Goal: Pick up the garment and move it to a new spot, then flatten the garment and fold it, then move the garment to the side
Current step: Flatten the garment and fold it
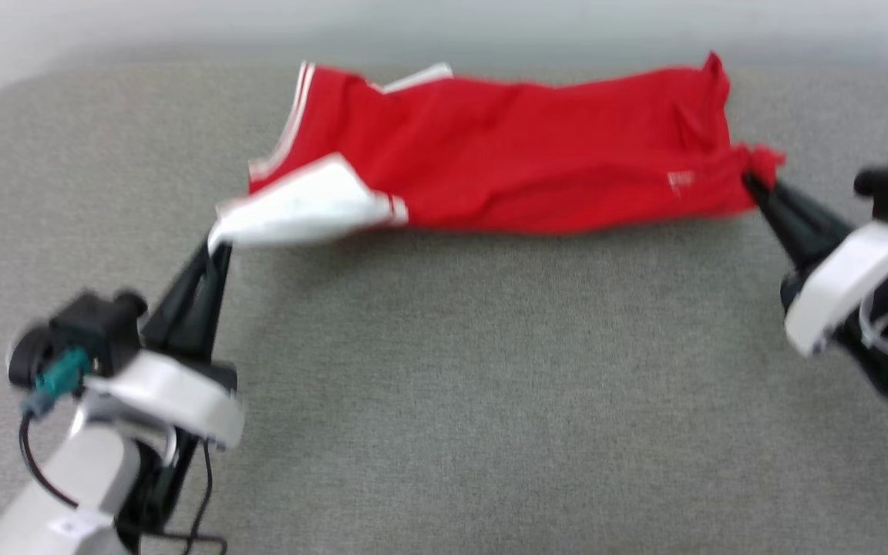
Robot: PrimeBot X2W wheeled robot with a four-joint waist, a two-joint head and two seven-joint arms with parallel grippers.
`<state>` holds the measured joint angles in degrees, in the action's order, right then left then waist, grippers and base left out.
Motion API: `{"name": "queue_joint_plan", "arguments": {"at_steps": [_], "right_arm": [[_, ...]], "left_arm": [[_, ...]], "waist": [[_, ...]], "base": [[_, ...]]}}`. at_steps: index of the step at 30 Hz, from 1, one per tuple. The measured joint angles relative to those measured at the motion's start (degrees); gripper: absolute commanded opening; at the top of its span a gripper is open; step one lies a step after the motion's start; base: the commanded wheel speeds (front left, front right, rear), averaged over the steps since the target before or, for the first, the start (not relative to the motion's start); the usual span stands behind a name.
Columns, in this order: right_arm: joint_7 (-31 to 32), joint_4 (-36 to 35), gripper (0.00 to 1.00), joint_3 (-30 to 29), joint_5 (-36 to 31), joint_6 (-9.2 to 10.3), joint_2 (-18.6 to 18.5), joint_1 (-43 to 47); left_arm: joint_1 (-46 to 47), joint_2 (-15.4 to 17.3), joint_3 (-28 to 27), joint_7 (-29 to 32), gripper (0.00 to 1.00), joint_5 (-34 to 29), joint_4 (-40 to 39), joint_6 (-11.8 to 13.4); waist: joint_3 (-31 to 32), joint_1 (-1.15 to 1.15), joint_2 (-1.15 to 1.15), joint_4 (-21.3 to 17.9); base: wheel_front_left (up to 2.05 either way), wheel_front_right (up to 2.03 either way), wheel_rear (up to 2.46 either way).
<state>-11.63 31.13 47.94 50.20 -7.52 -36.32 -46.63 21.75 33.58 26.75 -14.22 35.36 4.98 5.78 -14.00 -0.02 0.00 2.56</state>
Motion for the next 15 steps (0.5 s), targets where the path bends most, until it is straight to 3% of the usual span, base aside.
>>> {"name": "queue_joint_plan", "arguments": {"at_steps": [15], "right_arm": [[1.7,-6.9,0.00,-2.5,4.0,-0.01,-4.5,27.4]], "left_arm": [[-26.3,1.7,4.6,4.3,0.00,8.7,-1.6,0.7]], "waist": [[12.2,0.00,0.00,0.9]], "base": [[0.00,0.00,0.00]]}}
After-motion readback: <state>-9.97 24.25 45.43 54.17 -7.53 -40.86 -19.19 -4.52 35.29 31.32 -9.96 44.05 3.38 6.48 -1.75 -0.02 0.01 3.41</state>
